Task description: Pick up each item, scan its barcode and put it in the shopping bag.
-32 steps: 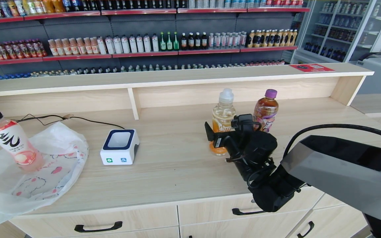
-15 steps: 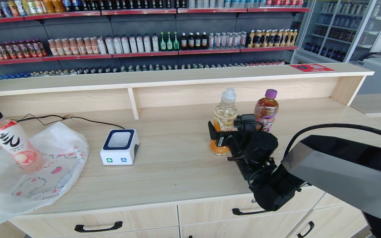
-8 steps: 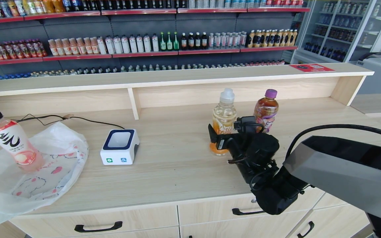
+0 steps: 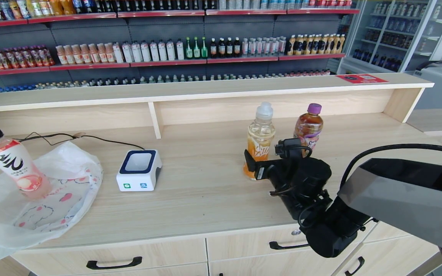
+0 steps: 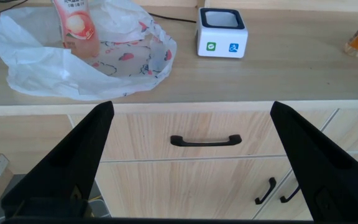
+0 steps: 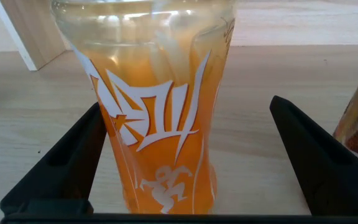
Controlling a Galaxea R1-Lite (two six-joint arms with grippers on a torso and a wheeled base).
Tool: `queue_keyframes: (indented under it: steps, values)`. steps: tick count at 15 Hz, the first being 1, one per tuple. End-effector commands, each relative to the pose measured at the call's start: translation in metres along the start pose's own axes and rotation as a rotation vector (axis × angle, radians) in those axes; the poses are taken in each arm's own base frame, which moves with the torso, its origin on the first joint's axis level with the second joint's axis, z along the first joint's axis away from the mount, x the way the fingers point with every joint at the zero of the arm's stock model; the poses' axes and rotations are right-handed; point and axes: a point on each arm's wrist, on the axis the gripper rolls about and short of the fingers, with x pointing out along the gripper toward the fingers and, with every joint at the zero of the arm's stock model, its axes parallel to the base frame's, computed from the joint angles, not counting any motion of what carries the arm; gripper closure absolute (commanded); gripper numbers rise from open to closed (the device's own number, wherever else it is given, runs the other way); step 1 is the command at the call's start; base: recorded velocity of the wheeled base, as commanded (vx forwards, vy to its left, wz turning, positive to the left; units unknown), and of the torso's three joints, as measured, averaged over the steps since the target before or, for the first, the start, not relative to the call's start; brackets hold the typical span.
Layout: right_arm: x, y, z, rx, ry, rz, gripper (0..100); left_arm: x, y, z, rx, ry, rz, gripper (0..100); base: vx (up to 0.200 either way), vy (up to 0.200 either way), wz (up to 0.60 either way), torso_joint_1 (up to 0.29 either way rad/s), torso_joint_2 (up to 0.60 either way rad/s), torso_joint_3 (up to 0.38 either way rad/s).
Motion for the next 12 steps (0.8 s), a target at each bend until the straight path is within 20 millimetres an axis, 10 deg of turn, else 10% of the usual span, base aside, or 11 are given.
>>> queue_keyframes:
  steps: [1,12]
  values:
    - [-0.003,-0.001,0.004,0.001,0.000,0.000,0,0.000,0.000,0.000,-0.001,0.000,0.000,0,0.000,0.000,0.00,0.000,0.00,0.000]
    - [-0.017,-0.004,0.008,0.003,0.028,0.005,0,0.000,0.000,0.000,0.004,0.000,0.000,0,0.000,0.000,0.00,0.000,0.00,0.000]
